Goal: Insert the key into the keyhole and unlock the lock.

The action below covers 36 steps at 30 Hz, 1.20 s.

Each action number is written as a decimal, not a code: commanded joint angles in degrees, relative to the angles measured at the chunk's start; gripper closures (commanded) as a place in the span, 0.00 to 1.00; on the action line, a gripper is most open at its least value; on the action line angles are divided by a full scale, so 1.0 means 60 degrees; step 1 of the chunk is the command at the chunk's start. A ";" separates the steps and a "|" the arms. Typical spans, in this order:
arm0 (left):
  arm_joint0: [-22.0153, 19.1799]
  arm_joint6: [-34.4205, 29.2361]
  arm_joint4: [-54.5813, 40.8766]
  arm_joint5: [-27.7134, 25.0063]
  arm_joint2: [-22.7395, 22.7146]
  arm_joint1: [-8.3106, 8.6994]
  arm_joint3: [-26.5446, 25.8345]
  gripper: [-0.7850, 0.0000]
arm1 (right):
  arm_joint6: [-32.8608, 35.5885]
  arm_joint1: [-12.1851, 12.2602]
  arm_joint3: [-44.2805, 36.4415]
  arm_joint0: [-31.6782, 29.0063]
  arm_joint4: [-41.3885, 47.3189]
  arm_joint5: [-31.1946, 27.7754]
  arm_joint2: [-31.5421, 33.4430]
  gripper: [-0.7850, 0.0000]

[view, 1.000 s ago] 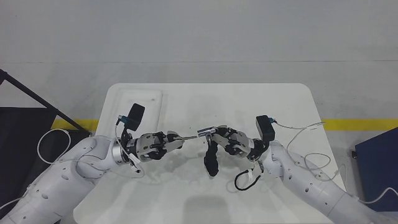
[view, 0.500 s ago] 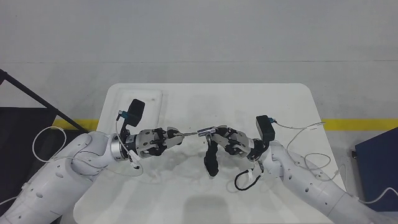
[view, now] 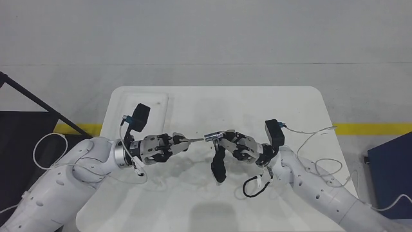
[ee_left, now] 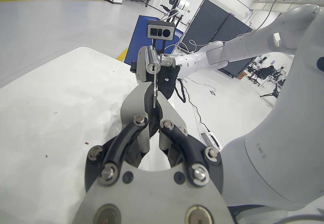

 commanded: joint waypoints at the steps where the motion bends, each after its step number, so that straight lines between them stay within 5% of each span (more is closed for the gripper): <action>1: -0.0041 -0.0056 -0.0007 0.0011 0.0024 -0.0034 0.0039 1.00 | 0.0000 0.0000 0.0000 0.0000 0.0000 0.0000 0.0000 1.00; 26: -0.0416 -0.0462 0.0067 0.0203 0.0325 -0.0501 -0.0027 1.00 | 0.0000 0.0000 0.0000 0.0000 0.0000 0.0000 0.0000 1.00; 36: -0.0345 0.0172 0.2460 0.1033 0.0013 -0.0680 -0.0678 1.00 | 0.0000 0.0000 0.0000 0.0000 0.0000 0.0000 0.0000 1.00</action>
